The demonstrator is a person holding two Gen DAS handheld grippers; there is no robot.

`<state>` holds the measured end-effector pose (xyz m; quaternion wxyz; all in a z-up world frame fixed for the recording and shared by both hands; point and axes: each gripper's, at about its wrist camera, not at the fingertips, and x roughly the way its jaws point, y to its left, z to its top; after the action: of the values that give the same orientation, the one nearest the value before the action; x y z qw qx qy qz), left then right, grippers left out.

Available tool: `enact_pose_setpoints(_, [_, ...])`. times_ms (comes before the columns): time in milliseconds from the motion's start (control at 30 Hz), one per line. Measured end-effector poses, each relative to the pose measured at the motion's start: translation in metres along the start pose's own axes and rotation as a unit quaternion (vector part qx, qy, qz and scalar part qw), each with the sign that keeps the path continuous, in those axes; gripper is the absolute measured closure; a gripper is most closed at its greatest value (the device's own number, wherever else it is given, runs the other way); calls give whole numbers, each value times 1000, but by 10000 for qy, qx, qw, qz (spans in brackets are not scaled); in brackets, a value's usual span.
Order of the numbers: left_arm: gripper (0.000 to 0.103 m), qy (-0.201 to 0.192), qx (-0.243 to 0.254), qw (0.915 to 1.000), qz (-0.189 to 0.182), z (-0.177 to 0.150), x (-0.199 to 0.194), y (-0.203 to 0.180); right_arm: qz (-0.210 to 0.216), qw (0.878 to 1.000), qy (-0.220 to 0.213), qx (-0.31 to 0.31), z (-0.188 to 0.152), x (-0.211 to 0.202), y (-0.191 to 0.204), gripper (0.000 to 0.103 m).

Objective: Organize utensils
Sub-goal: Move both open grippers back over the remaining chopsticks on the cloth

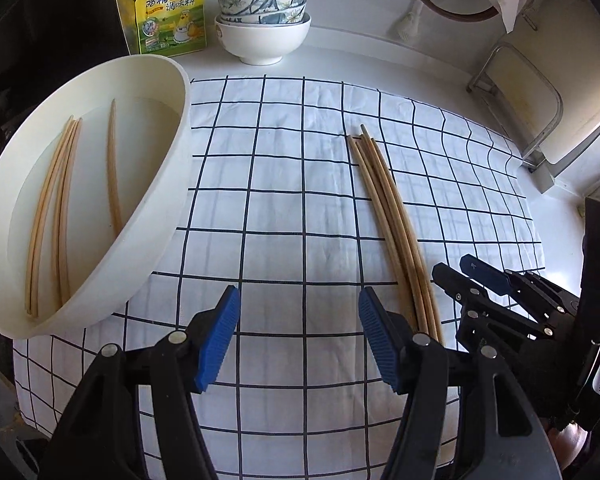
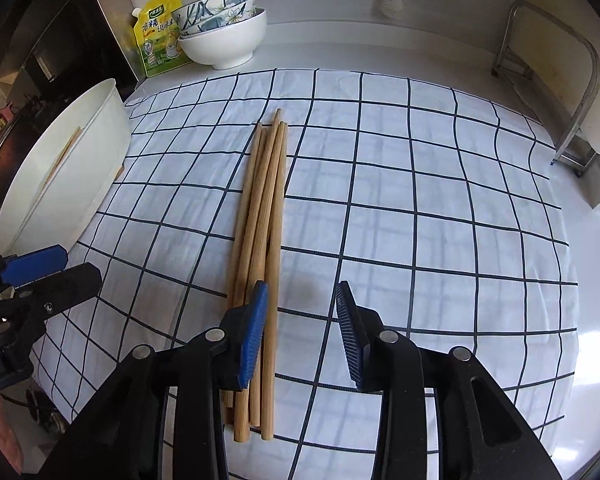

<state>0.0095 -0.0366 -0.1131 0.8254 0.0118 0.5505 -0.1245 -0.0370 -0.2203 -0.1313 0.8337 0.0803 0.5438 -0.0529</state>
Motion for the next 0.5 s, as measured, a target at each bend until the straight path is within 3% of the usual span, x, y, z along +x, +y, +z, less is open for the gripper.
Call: enact_pose_setpoints(500, [42, 30, -97, 9999, 36, 1, 15, -3, -188, 9997, 53, -156, 3, 16, -4, 69])
